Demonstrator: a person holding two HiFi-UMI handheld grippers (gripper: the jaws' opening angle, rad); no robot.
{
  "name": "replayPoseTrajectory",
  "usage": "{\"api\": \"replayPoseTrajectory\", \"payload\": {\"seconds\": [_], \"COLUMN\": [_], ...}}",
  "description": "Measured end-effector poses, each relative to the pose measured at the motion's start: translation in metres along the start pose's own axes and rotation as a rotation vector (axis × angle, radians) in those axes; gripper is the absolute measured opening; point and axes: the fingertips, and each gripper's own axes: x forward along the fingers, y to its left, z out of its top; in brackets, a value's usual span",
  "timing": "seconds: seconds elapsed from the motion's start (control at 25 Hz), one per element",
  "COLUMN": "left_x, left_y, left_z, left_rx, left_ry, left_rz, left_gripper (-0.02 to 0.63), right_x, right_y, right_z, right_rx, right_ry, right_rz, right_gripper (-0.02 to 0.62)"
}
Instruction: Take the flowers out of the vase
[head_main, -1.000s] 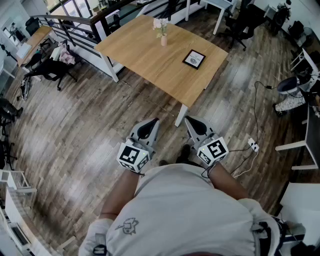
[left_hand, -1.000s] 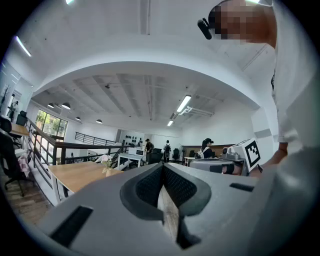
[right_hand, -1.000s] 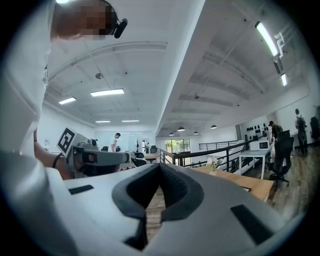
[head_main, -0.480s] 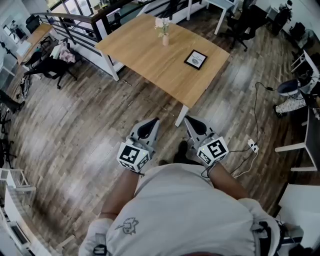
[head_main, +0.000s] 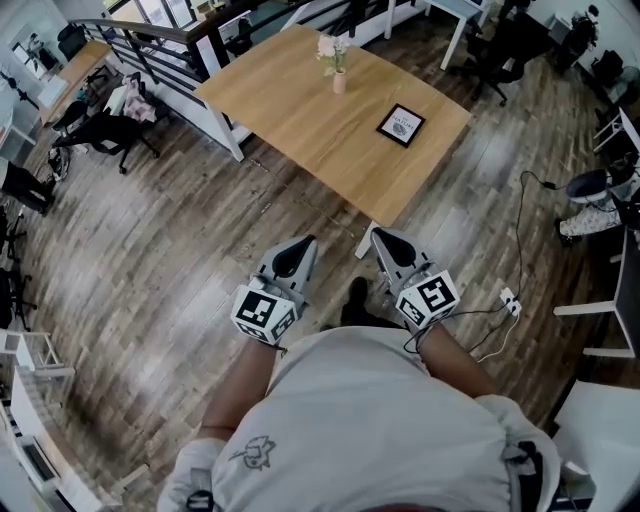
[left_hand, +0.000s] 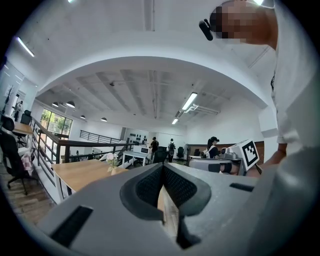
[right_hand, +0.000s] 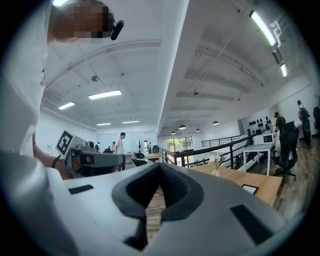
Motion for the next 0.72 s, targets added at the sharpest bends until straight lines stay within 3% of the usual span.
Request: {"api": "replayPoseTrajectory", "payload": {"seconds": [0.28,0.72], "left_x": [0.051,0.169], "left_y": [0.033,0.06], "left_z": [0.0,0.006], "left_rx": [-0.037,-0.017], "left_ry": [0.018,0.059], "left_rz": [0.01,0.014], "left_gripper": [0.003,0.005], "right_x": [0.037,0.079], "right_y": [-0.056,-0.164], "right_z": [-0.003,0.008], "right_rx": [0.03,0.063], "right_ry": [0.006,-0.005], "right_rz": [0.014,0.035], "right_gripper": [0.005,0.005]}}
